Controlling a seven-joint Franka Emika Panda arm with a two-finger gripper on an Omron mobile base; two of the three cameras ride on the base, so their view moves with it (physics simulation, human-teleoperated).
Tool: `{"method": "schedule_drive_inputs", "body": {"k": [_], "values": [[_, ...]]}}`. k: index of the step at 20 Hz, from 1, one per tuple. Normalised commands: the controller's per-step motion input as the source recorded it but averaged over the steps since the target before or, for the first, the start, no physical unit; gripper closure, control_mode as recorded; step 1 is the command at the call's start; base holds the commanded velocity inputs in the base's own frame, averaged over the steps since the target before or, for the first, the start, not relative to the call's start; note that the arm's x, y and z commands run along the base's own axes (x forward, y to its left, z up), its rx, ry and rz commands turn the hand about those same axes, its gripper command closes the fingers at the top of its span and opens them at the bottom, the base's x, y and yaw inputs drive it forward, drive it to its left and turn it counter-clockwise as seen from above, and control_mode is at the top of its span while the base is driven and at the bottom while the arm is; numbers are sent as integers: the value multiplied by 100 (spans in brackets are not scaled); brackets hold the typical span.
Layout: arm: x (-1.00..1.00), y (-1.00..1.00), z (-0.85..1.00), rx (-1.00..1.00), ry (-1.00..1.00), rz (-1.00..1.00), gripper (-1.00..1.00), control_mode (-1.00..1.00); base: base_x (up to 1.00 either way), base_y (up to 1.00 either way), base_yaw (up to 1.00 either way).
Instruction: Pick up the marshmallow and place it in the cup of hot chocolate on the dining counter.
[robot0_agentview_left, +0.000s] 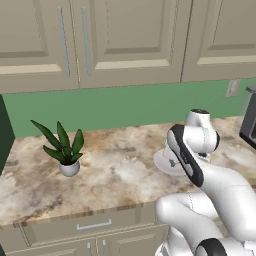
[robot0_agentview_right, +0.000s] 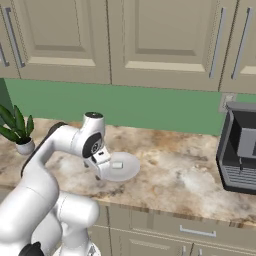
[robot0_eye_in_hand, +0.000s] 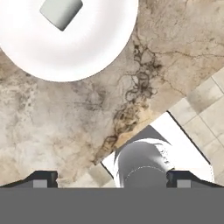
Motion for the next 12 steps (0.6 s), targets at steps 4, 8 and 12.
{"method": "schedule_drive_inputs", "body": {"k": [4,8,12], "values": [[36,-19,-18,2,5,-25,-100,-100,0,0,0],[53,-26,-12,4,6,-22,-100,-100,0,0,0],[48,-27,-4,6,12,-19,-100,-100,0,0,0]]}}
